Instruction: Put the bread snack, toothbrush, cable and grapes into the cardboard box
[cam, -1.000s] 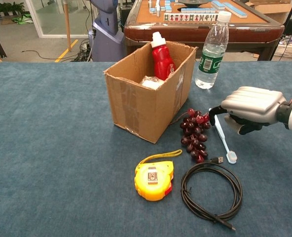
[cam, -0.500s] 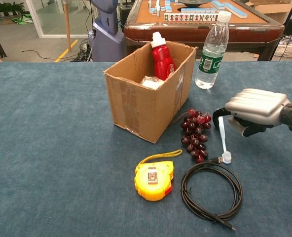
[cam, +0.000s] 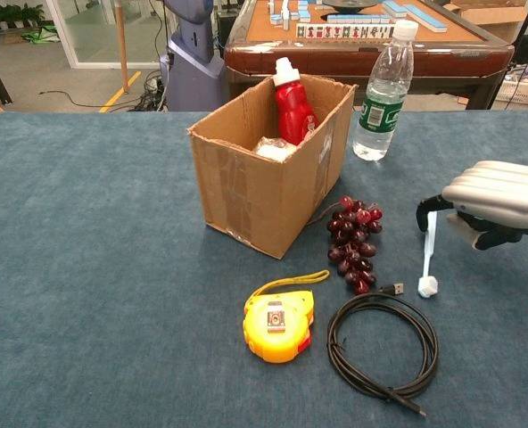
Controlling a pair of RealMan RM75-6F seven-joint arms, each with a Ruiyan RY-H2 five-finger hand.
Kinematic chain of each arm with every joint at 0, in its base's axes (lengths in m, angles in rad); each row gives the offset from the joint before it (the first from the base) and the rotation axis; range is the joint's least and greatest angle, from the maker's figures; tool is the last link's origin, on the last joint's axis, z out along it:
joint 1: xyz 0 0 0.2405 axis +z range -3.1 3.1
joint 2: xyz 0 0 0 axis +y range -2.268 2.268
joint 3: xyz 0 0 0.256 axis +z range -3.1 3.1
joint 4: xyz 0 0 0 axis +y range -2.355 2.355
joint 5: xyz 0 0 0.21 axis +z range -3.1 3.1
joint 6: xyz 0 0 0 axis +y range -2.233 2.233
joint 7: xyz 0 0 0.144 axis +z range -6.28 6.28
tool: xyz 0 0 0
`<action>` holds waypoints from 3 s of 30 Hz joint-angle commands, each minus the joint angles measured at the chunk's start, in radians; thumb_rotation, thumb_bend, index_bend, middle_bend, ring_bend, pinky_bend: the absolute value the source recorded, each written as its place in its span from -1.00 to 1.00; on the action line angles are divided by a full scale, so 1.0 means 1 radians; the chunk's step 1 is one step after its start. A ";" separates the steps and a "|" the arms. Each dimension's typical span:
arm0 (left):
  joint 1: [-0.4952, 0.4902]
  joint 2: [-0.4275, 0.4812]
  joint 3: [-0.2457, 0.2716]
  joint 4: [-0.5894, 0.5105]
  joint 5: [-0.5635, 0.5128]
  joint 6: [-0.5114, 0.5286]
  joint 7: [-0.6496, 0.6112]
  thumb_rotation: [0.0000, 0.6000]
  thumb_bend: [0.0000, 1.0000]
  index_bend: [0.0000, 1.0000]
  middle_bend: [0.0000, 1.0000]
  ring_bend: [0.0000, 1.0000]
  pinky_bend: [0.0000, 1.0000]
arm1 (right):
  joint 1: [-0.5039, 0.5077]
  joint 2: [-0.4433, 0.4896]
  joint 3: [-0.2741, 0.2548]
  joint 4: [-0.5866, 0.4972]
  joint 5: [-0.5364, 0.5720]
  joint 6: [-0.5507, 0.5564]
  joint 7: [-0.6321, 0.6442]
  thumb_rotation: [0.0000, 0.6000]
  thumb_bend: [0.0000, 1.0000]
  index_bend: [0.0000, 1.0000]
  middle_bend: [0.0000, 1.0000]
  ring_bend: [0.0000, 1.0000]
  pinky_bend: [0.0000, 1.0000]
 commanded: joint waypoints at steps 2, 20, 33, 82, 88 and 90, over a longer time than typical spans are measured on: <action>-0.001 -0.002 0.000 0.001 -0.002 -0.002 0.003 1.00 -0.58 -0.25 -0.19 -0.38 -0.03 | -0.012 0.015 -0.006 -0.012 -0.002 0.011 0.004 1.00 1.00 -0.30 1.00 1.00 0.96; -0.001 0.000 -0.002 0.000 -0.008 -0.003 -0.002 1.00 -0.58 -0.25 -0.19 -0.38 -0.03 | -0.001 -0.010 -0.004 0.042 -0.102 0.113 0.007 1.00 -1.00 -0.21 1.00 1.00 0.98; -0.001 0.000 -0.003 0.000 -0.012 -0.004 0.001 1.00 -0.58 -0.25 -0.19 -0.38 -0.03 | 0.035 -0.013 -0.038 0.070 -0.169 0.107 0.047 1.00 -0.90 -0.09 1.00 1.00 0.98; 0.002 0.003 -0.005 -0.004 -0.016 -0.001 0.000 1.00 -0.58 -0.25 -0.19 -0.38 -0.03 | 0.083 -0.015 -0.056 0.044 -0.145 -0.014 -0.017 1.00 -0.24 0.00 1.00 1.00 0.98; 0.003 0.003 -0.004 -0.004 -0.016 -0.001 0.000 1.00 -0.58 -0.25 -0.19 -0.38 -0.03 | 0.081 -0.017 -0.054 0.045 -0.140 -0.012 -0.021 1.00 -0.21 0.12 1.00 1.00 0.98; 0.002 0.004 -0.005 -0.004 -0.016 -0.002 -0.001 1.00 -0.58 -0.25 -0.19 -0.38 -0.03 | 0.080 -0.018 -0.053 0.046 -0.140 -0.010 -0.021 1.00 -0.21 0.15 1.00 1.00 0.98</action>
